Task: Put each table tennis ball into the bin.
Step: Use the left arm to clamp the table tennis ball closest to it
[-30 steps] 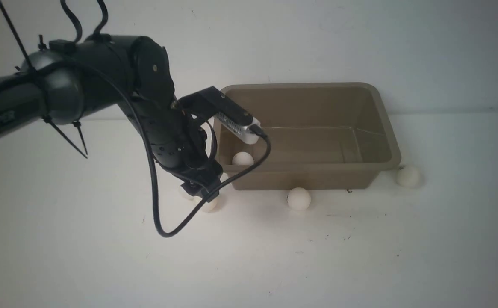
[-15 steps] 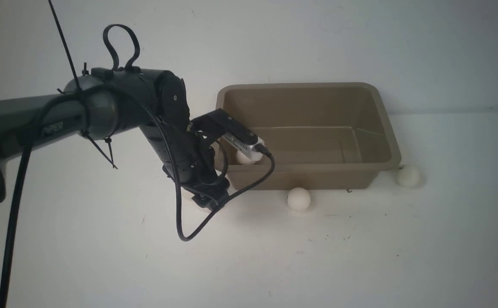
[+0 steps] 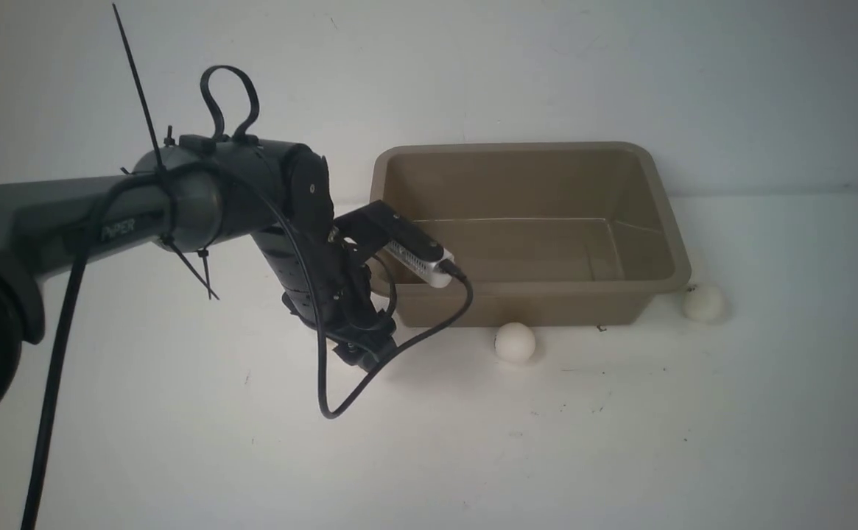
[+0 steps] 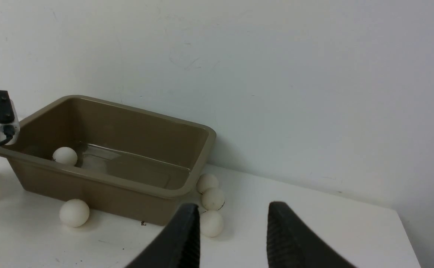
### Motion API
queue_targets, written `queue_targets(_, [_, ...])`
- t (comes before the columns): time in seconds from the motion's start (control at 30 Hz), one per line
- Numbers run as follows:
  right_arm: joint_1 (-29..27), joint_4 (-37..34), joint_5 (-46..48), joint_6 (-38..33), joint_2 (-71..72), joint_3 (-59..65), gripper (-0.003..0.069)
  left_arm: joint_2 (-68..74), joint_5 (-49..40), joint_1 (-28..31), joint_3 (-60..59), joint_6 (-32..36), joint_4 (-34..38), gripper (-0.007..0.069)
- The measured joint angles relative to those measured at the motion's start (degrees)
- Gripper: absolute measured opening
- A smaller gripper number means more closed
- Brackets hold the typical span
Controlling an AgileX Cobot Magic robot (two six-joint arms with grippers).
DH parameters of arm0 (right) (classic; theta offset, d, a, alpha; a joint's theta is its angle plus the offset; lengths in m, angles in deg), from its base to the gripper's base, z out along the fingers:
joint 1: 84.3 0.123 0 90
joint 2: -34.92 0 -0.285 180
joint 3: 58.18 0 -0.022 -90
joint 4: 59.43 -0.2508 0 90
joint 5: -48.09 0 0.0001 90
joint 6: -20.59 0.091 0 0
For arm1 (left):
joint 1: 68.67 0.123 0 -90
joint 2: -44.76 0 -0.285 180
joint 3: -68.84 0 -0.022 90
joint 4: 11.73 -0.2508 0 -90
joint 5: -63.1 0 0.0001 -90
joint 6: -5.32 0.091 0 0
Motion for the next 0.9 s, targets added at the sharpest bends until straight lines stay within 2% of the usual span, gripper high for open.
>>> queue_targets(0.9, [0.0, -0.2, -2.1, 0.0, 0.0, 0.0, 0.0243, 0.4, 1.6, 0.0, 0.0, -0.5, -1.9, 0.0489])
